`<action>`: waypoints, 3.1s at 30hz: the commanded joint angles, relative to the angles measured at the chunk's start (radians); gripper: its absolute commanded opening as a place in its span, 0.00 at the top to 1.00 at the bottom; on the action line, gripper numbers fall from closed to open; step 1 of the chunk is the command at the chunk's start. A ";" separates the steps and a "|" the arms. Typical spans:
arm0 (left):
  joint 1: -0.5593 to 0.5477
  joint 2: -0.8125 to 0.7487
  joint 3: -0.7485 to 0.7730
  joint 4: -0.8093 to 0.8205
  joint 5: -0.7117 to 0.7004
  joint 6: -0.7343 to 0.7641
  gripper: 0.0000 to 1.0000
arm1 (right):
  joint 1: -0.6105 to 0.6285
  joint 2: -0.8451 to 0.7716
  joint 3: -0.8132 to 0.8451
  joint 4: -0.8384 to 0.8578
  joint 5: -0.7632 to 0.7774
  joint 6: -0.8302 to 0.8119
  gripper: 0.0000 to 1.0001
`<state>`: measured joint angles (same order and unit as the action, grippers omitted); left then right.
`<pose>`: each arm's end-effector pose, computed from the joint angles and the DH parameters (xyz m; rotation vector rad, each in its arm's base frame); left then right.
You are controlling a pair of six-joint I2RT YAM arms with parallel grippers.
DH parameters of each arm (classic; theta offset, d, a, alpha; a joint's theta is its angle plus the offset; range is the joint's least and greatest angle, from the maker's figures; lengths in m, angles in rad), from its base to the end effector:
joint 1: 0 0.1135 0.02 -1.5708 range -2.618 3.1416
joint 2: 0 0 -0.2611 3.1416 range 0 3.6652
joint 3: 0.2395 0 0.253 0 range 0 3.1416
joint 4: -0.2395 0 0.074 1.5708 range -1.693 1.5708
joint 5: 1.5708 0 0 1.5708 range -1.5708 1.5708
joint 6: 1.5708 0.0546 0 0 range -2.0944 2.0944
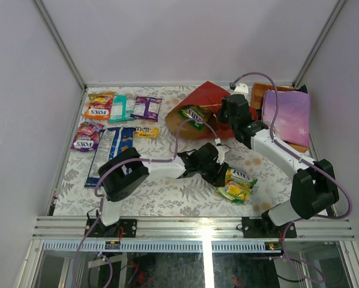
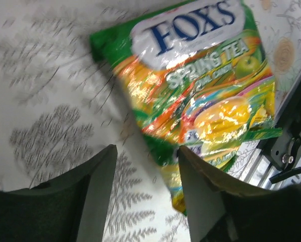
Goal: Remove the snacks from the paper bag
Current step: Place the snack at the center of the board, then move the snack to the center of the board.
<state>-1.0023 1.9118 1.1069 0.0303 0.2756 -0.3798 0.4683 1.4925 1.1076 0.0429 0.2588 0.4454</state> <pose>0.2090 -0.3547 0.1355 0.9159 2.3648 -0.9492 0.3359 0.1542 0.2946 0.1535 1.9122 0.3714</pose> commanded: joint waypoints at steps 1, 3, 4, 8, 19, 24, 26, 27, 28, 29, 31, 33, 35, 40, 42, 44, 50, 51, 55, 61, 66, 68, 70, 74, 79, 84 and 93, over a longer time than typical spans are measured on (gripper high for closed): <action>-0.004 0.082 0.103 0.048 0.112 0.023 0.65 | -0.004 -0.029 0.003 0.026 0.006 0.001 1.00; -0.003 0.114 0.133 0.052 0.121 0.017 0.85 | -0.004 -0.030 0.004 0.027 0.011 0.000 1.00; -0.003 0.126 0.145 0.056 0.120 0.013 0.93 | -0.004 -0.029 0.004 0.027 0.011 0.000 1.00; -0.004 0.195 0.216 0.098 0.117 -0.013 1.00 | -0.004 -0.022 0.007 0.030 0.006 0.002 1.00; 0.001 0.328 0.425 0.199 -0.009 -0.025 1.00 | -0.003 -0.043 0.027 0.012 0.124 -0.133 1.00; 0.000 0.296 0.335 0.333 -0.131 -0.073 1.00 | -0.003 -0.057 0.084 -0.053 0.148 -0.208 1.00; 0.001 0.293 0.318 0.379 -0.183 -0.111 1.00 | -0.003 -0.058 0.105 -0.083 0.107 -0.201 1.00; 0.001 0.296 0.323 0.383 -0.210 -0.125 1.00 | -0.003 -0.058 0.118 -0.096 0.078 -0.191 1.00; 0.001 0.304 0.331 0.387 -0.237 -0.141 1.00 | -0.003 -0.058 0.129 -0.109 0.045 -0.183 1.00; 0.001 0.313 0.338 0.396 -0.259 -0.156 1.00 | -0.003 -0.056 0.146 -0.130 0.014 -0.177 1.00; 0.001 0.332 0.362 0.412 -0.301 -0.190 1.00 | -0.003 -0.049 0.194 -0.187 -0.054 -0.162 1.00; 0.000 0.359 0.385 0.442 -0.326 -0.217 1.00 | -0.003 -0.042 0.251 -0.246 -0.100 -0.153 1.00; 0.000 0.389 0.425 0.453 -0.362 -0.245 1.00 | -0.003 -0.041 0.281 -0.289 -0.128 -0.146 1.00; 0.000 0.495 0.563 0.459 -0.442 -0.312 1.00 | -0.004 -0.053 0.303 -0.337 -0.176 -0.125 1.00; -0.002 0.538 0.626 0.446 -0.487 -0.363 1.00 | -0.002 -0.059 0.297 -0.335 -0.192 -0.113 1.00; -0.002 0.572 0.682 0.424 -0.530 -0.438 1.00 | -0.003 -0.063 0.289 -0.328 -0.213 -0.105 1.00; -0.011 0.634 0.792 0.307 -0.677 -0.666 1.00 | -0.003 -0.070 0.269 -0.309 -0.247 -0.095 1.00; -0.013 0.634 0.794 0.279 -0.713 -0.716 1.00 | -0.002 -0.072 0.266 -0.305 -0.249 -0.096 1.00; -0.025 0.630 0.779 0.256 -0.734 -0.822 1.00 | -0.004 -0.078 0.258 -0.299 -0.255 -0.098 1.00; -0.034 0.588 0.685 0.411 -0.611 -0.711 0.58 | -0.004 -0.096 0.243 -0.277 -0.261 -0.104 1.00; -0.030 0.470 0.569 0.514 -0.576 -0.534 0.00 | -0.003 -0.106 0.242 -0.263 -0.284 -0.110 1.00; -0.025 0.399 0.491 0.594 -0.536 -0.431 0.00 | -0.002 -0.112 0.237 -0.256 -0.284 -0.114 1.00; -0.025 0.325 0.410 0.637 -0.511 -0.305 0.00 | -0.003 -0.121 0.232 -0.244 -0.280 -0.117 1.00; -0.024 0.158 0.216 0.733 -0.466 -0.123 0.00 | -0.004 -0.171 0.172 -0.168 -0.242 -0.116 1.00; -0.021 -0.099 -0.042 0.834 -0.382 0.095 0.00 | -0.004 -0.199 0.143 -0.119 -0.213 -0.117 1.00; -0.017 -0.367 -0.253 0.828 -0.400 0.265 0.00 | -0.005 -0.191 0.141 -0.118 -0.197 -0.112 1.00; 0.060 -0.698 -0.480 0.702 -0.663 0.119 0.00 | -0.005 -0.163 0.136 -0.112 -0.175 -0.090 1.00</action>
<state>-1.0065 1.2659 0.6693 0.7921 -0.2279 -0.1619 0.4683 1.3243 1.2385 -0.1249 0.0566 0.3408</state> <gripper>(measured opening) 0.994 0.010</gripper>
